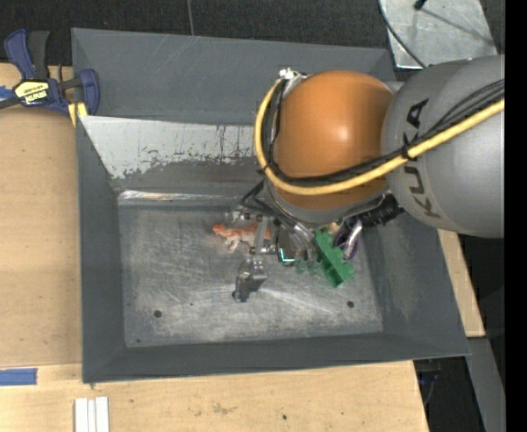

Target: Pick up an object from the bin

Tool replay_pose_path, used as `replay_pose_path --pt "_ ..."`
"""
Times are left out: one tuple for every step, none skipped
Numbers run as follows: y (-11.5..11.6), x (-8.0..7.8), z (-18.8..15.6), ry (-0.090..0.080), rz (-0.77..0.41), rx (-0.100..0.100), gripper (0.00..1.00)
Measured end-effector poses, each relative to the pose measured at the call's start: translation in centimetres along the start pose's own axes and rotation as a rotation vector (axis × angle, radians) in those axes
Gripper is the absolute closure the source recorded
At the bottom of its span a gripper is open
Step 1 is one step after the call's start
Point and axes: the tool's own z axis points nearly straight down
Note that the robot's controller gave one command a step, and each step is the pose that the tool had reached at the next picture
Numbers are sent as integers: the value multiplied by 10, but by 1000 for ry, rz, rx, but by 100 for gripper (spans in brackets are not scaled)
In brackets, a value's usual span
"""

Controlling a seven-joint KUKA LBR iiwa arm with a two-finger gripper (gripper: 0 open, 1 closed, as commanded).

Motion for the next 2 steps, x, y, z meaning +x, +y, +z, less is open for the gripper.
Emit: replay_pose_path --pt "-1 -2 -4 -8 3 -1 0" --pt "-7 -7 26 -13 -81 -1 0"
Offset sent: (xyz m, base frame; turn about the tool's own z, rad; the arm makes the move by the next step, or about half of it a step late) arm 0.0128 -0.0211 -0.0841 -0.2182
